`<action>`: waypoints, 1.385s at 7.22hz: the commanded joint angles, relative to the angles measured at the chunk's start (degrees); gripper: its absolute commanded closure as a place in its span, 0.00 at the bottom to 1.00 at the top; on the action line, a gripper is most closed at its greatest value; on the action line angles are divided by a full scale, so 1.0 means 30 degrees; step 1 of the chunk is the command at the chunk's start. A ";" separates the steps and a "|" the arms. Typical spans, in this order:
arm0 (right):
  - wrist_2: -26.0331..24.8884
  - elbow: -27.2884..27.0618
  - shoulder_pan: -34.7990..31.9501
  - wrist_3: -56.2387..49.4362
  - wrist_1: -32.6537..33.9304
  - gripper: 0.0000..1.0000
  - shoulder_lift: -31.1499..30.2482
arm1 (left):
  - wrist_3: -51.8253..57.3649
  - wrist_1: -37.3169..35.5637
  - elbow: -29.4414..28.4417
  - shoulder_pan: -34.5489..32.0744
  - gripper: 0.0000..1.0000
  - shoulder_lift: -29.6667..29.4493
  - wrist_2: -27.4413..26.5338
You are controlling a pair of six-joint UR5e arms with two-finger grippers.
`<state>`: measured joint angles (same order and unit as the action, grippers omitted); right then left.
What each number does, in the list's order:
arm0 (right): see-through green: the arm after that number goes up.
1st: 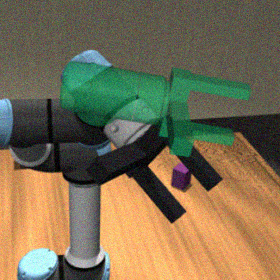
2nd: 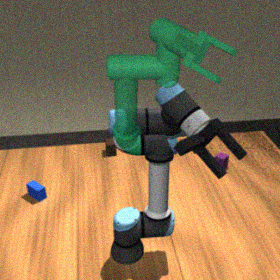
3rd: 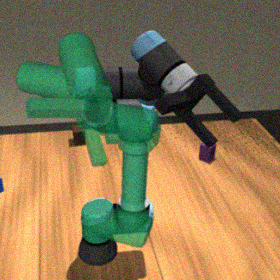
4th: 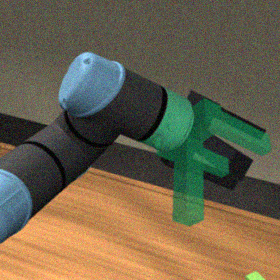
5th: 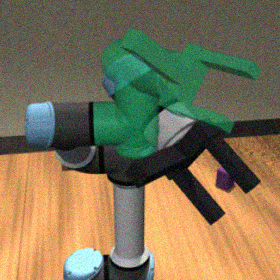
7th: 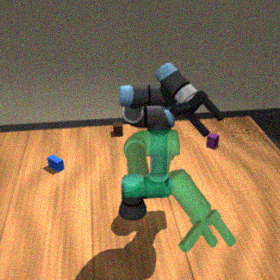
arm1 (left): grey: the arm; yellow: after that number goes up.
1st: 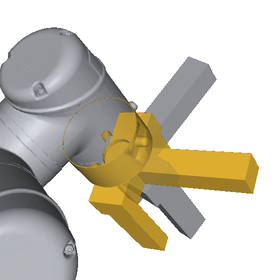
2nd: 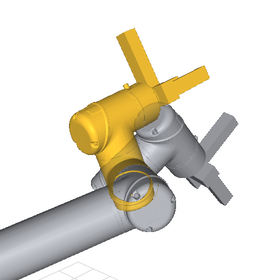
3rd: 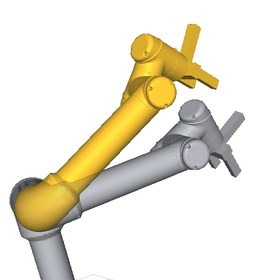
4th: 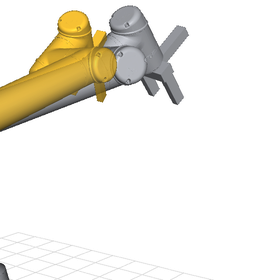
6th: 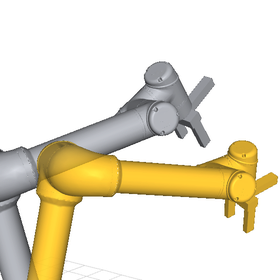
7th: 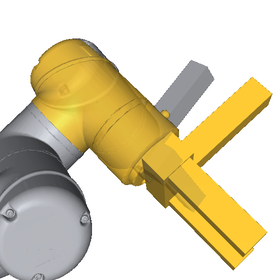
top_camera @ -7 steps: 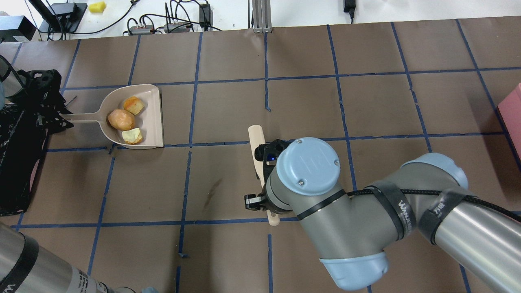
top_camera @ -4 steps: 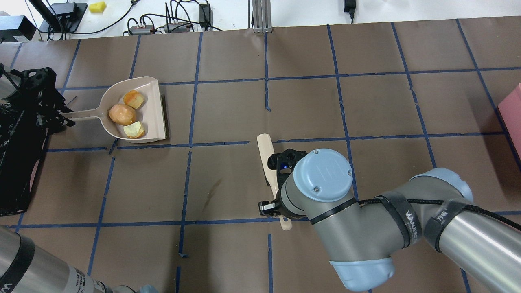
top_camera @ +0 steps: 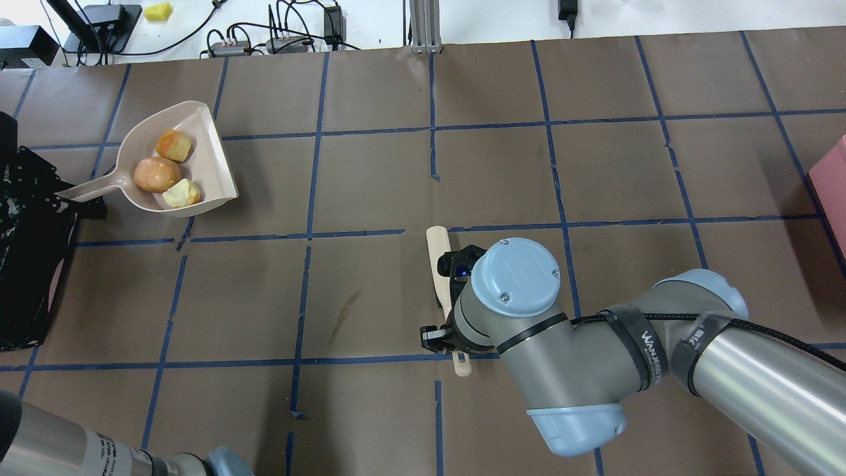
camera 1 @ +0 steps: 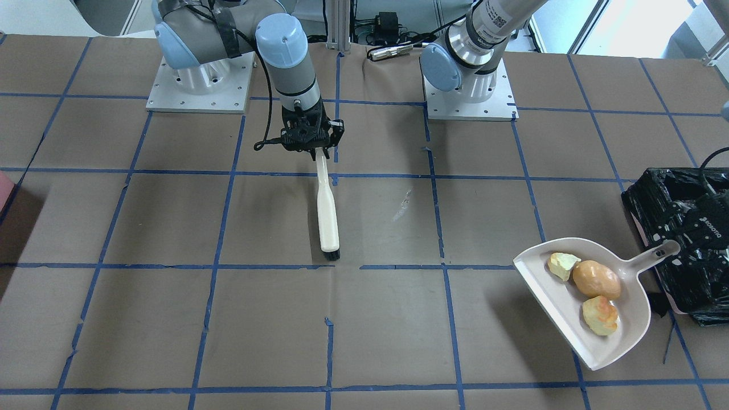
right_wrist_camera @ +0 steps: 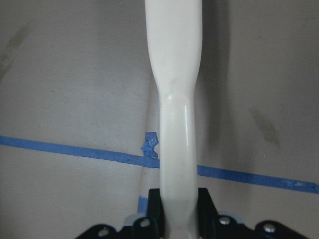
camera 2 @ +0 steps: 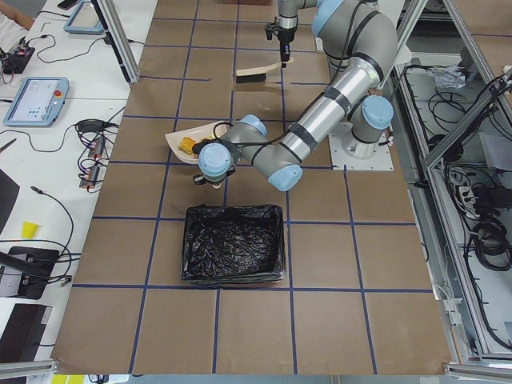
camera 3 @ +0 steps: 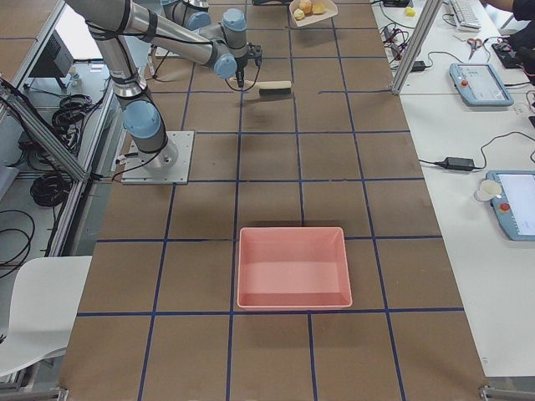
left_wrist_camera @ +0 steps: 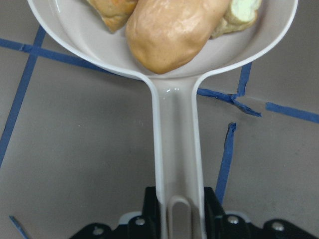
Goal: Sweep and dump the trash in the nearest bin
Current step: 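Carry the loaded dustpan over the black bin with the left gripper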
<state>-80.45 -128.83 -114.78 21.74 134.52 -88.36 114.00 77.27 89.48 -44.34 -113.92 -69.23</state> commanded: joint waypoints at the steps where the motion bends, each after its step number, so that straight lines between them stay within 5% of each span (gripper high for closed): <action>1: 0.0507 0.0053 -0.0060 0.0576 0.0042 0.90 -0.0018 | -0.0001 0.1016 0.0027 0.1732 0.96 0.0881 0.0225; 4: 0.1005 0.0024 -0.0617 0.1246 0.0450 0.88 0.0331 | 0.0028 0.2425 -0.0792 0.4778 0.96 0.1934 0.0458; 5: 0.1006 0.0024 -0.0617 0.1308 0.0800 0.80 0.0594 | 0.0087 0.2687 -0.1141 0.5891 0.96 0.2404 0.0460; 6: 0.0890 -0.0005 -0.0675 0.1135 0.0948 0.58 0.0800 | 0.0261 0.3125 -0.1696 0.7033 0.96 0.2496 0.0228; 7: 0.0889 0.0053 -0.0676 0.1133 0.1124 0.13 0.1092 | 0.0263 0.3158 -0.2252 0.7885 0.96 0.2380 -0.0413; 10: 0.0628 0.0170 -0.0560 0.0988 0.1155 0.06 0.1154 | 0.0439 0.2836 -0.4066 0.8685 0.96 0.1941 -0.2757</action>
<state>-78.01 -128.55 -116.72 25.09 137.94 -84.96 115.15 86.03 79.90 -18.95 -107.56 -75.07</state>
